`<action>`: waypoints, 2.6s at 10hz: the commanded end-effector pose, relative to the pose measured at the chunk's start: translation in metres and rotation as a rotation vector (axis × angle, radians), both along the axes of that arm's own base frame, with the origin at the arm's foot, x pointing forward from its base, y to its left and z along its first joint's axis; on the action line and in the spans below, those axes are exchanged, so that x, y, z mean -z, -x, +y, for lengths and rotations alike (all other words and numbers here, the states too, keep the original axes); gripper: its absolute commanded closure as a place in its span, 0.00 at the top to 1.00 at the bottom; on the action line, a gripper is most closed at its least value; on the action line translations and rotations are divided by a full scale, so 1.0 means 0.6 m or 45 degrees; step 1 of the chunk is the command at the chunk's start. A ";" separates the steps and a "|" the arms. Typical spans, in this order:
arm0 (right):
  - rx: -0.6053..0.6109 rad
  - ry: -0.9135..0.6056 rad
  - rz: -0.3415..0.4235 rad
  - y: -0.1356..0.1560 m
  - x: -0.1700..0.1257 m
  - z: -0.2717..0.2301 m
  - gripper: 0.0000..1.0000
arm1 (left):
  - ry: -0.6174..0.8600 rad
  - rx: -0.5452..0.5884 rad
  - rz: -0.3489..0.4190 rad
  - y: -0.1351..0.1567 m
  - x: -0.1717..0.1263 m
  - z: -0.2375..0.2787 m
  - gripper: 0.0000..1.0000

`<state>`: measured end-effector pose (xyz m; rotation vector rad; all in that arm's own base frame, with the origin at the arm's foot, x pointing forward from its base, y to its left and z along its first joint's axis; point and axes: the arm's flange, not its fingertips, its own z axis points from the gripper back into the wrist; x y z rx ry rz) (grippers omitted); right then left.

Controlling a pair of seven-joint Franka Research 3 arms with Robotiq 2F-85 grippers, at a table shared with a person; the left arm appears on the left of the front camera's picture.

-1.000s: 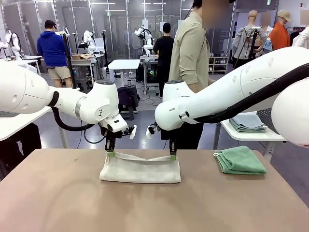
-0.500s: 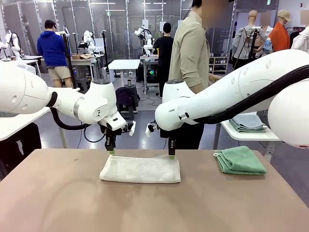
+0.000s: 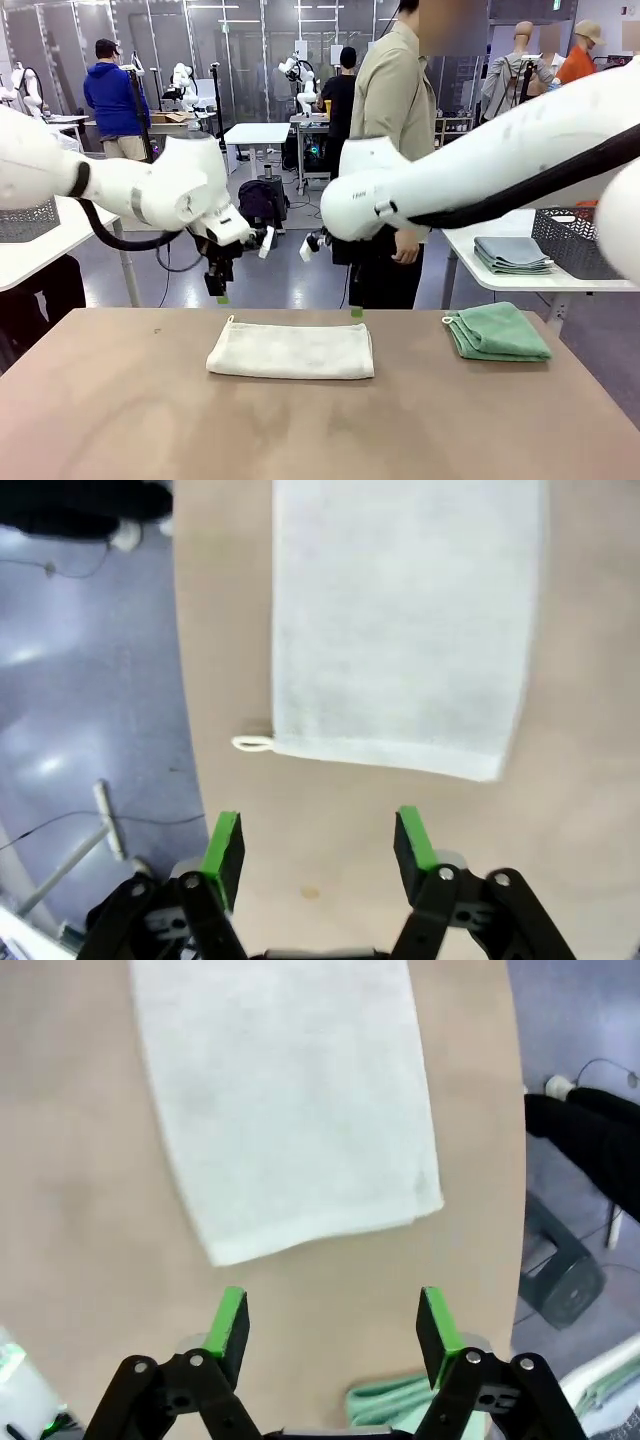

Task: Fold the towels and place them in the basket.
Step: When a person lays out a Towel with hook on the table, fold it in half twice.

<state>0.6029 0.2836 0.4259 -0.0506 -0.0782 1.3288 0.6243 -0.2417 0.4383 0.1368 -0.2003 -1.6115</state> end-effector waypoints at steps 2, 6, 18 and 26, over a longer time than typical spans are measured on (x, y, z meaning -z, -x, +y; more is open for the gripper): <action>0.490 -0.250 -0.025 0.120 -0.083 -0.046 0.84 | 0.274 0.065 0.058 0.105 -0.077 0.112 0.76; 1.122 -0.612 0.059 0.184 -0.060 -0.138 0.84 | 0.641 0.052 0.040 0.123 -0.031 0.211 0.76; 1.532 -0.807 0.291 0.161 0.027 -0.216 0.84 | 1.124 0.166 0.127 0.108 0.040 0.326 0.76; 1.548 -0.778 0.291 0.152 0.031 -0.203 0.85 | 1.362 0.149 0.202 0.107 0.074 0.313 0.76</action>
